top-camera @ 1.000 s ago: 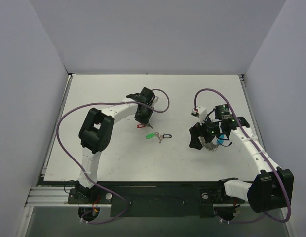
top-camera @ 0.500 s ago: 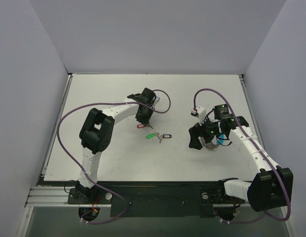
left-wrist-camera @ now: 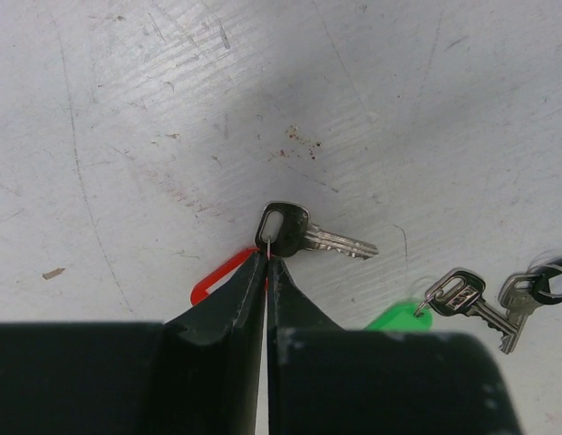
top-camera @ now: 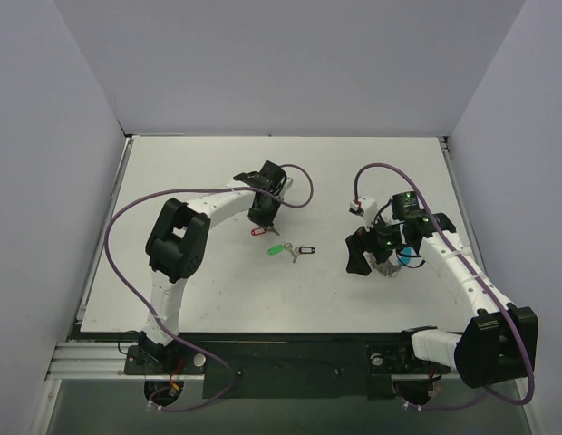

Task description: Put the keys on the keyring

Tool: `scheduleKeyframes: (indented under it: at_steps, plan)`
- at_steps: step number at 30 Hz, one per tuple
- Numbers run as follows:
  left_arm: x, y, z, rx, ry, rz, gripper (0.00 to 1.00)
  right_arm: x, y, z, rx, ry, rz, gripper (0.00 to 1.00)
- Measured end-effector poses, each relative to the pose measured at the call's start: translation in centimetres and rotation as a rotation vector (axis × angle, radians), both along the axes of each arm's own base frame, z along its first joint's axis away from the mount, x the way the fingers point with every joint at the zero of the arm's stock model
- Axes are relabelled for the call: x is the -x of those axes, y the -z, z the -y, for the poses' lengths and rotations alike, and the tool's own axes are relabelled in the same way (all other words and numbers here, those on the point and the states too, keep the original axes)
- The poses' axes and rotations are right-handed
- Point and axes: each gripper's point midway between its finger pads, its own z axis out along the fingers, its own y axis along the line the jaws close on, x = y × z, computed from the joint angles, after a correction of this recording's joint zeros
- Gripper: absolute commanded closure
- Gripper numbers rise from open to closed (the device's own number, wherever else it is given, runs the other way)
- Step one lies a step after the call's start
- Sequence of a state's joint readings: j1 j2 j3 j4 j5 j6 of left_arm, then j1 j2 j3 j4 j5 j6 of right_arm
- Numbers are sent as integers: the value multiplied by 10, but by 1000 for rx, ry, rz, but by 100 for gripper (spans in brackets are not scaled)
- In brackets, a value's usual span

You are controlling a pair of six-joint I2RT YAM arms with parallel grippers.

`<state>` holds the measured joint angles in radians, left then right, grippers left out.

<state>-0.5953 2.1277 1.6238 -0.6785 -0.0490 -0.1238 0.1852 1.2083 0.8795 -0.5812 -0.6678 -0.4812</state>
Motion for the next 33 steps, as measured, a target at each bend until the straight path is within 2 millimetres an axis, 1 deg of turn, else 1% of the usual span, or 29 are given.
scheduleKeyframes:
  at_steps: [2,3,4,13,16,19,26,30,33]
  plan:
    - [0,0,0,0,1,0,93,0,0,0,0,-1,0,0]
    - [0,0,0,-1,2,0,98,0,0,0,1,-1,0,0]
    - [0,0,0,-1,2,0,100,0,0,0,1,-2,0,0]
    - [-1,-2,1,6,11,15,100,1,0,1,4,-9,1,0]
    - [5,-8,-3,11,27,32,100,1,1,1,6,-18,5,0]
    - [14,-23,-7,24,48,61,100,4,1,1,8,-34,2,0]
    - [33,-84,-18,99,101,210,100,13,0,-6,-15,-108,2,0]
    - [49,-106,-26,139,148,274,100,23,-3,-14,-32,-187,10,0]
    - [65,-116,-30,173,197,304,100,30,-6,-19,-38,-239,26,0]
